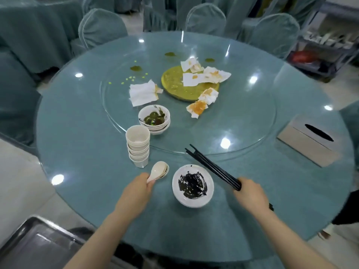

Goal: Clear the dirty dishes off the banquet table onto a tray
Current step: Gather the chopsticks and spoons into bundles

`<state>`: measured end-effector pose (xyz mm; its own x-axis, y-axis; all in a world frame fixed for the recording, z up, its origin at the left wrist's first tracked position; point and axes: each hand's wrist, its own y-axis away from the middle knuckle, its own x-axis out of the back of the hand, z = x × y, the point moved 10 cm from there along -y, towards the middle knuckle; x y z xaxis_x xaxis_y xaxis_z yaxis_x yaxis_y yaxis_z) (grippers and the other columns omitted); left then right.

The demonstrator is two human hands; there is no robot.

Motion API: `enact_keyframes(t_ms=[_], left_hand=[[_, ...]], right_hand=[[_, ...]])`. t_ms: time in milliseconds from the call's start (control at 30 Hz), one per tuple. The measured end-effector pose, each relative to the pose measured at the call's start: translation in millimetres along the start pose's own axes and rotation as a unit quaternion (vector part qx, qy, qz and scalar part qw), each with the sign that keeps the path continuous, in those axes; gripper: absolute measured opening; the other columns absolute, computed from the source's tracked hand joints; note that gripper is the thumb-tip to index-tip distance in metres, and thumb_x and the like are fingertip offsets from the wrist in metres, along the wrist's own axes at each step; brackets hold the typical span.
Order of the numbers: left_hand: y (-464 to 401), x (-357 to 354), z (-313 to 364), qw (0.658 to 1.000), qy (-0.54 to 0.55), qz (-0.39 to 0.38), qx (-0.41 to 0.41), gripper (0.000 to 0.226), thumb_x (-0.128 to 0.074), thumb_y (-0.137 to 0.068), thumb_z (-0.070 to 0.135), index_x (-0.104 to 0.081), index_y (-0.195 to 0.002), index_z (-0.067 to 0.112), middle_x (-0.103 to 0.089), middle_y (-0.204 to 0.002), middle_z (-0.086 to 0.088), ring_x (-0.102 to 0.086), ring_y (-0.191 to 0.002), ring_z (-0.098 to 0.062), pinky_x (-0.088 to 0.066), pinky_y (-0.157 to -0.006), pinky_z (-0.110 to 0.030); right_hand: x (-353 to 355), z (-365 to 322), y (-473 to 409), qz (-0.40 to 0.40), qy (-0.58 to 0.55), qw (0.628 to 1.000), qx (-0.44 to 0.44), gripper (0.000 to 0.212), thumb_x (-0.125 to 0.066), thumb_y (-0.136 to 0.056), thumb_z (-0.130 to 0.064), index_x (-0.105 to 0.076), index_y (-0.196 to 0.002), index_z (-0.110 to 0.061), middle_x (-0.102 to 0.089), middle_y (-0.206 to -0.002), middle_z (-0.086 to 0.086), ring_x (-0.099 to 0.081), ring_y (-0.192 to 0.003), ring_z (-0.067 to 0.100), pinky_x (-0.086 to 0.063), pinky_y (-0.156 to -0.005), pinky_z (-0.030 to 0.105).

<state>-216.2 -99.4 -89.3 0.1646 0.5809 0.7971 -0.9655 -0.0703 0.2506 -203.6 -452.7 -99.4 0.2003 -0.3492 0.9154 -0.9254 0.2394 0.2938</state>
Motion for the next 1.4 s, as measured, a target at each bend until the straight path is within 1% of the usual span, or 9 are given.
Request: enact_keyframes(t_ms=[100,300,533,667,800,933,1100,1233,1400], left_hand=[[-22,-13,9,1.000,0.008,-0.009,0.008,0.014,-0.039,-0.099,0.030,-0.044,-0.092,0.018,-0.051,-0.082,0.001,-0.051,-0.076,-0.024,-0.035,-0.063,-0.033],[-78,-26,53,1.000,0.024,0.003,0.001,0.007,-0.042,-0.098,0.024,-0.045,-0.103,0.021,-0.049,-0.083,0.004,-0.048,-0.073,-0.018,-0.034,-0.066,-0.032],[-130,-38,86,0.999,-0.034,-0.017,0.004,0.008,-0.040,-0.098,0.023,-0.045,-0.095,0.017,-0.050,-0.083,0.000,-0.046,-0.068,-0.016,-0.033,-0.063,-0.033],[-154,-42,102,0.998,-0.054,-0.033,-0.003,0.014,-0.041,-0.098,0.022,-0.051,-0.101,0.013,-0.054,-0.095,-0.005,-0.053,-0.081,-0.025,-0.039,-0.069,-0.035],[-174,-54,112,0.997,-0.060,-0.050,-0.018,0.019,-0.044,-0.097,0.021,-0.056,-0.110,0.014,-0.053,-0.106,-0.004,-0.054,-0.090,-0.023,-0.040,-0.074,-0.030],[-191,-62,118,0.996,-0.070,-0.048,-0.026,0.021,-0.048,-0.095,0.021,-0.060,-0.111,0.014,-0.054,-0.103,-0.002,-0.055,-0.092,-0.021,-0.034,-0.071,-0.023],[-195,-64,119,0.997,-0.069,-0.010,-0.021,0.019,-0.052,-0.092,0.018,-0.051,-0.110,0.015,-0.055,-0.107,-0.003,-0.048,-0.088,-0.019,-0.033,-0.071,-0.026],[-192,-66,120,0.995,-0.090,0.003,-0.034,0.024,-0.055,-0.091,0.020,-0.053,-0.115,0.014,-0.049,-0.113,-0.003,-0.046,-0.100,-0.020,-0.034,-0.082,-0.024],[-180,-55,121,0.995,-0.083,0.020,-0.046,0.041,-0.058,-0.090,0.023,-0.046,-0.129,0.015,-0.049,-0.120,-0.003,-0.046,-0.109,-0.020,-0.034,-0.090,-0.025]], right_hand=[[-4,3,-23,0.007,-0.048,0.999,0.001,0.013,-0.053,-0.085,-0.021,-0.047,-0.074,-0.025,-0.053,-0.061,-0.008,-0.048,-0.055,0.010,-0.029,-0.043,0.024],[6,-4,-82,0.022,-0.032,0.999,0.000,0.006,-0.054,-0.082,-0.024,-0.049,-0.083,-0.023,-0.047,-0.065,-0.005,-0.045,-0.066,0.026,-0.032,-0.054,0.030],[25,-19,-143,0.042,0.033,0.997,0.060,0.011,-0.054,-0.083,-0.024,-0.044,-0.079,-0.024,-0.047,-0.067,-0.008,-0.046,-0.061,0.022,-0.030,-0.049,0.030],[33,-38,-178,0.034,0.078,0.991,0.100,0.009,-0.054,-0.082,-0.021,-0.053,-0.091,-0.021,-0.062,-0.084,0.001,-0.054,-0.072,0.025,-0.041,-0.060,0.031],[33,-56,-208,0.013,0.076,0.988,0.135,0.014,-0.057,-0.080,-0.020,-0.054,-0.093,-0.022,-0.060,-0.087,0.001,-0.060,-0.084,0.027,-0.037,-0.064,0.030],[26,-76,-232,-0.031,0.067,0.980,0.185,0.038,-0.064,-0.080,-0.038,-0.055,-0.116,-0.028,-0.056,-0.108,-0.001,-0.052,-0.104,0.024,-0.045,-0.083,0.035],[17,-81,-229,-0.016,0.063,0.977,0.203,0.059,-0.067,-0.078,-0.048,-0.047,-0.130,-0.032,-0.046,-0.123,-0.003,-0.042,-0.115,0.021,-0.039,-0.094,0.036],[15,-77,-221,-0.015,0.070,0.976,0.204,0.074,-0.064,-0.081,-0.053,-0.035,-0.143,-0.025,-0.043,-0.136,-0.003,-0.039,-0.125,0.021,-0.036,-0.103,0.037],[29,-90,-206,0.008,0.041,0.973,0.228,0.070,-0.061,-0.085,-0.050,-0.035,-0.144,-0.022,-0.041,-0.144,-0.004,-0.035,-0.134,0.019,-0.028,-0.111,0.035]])
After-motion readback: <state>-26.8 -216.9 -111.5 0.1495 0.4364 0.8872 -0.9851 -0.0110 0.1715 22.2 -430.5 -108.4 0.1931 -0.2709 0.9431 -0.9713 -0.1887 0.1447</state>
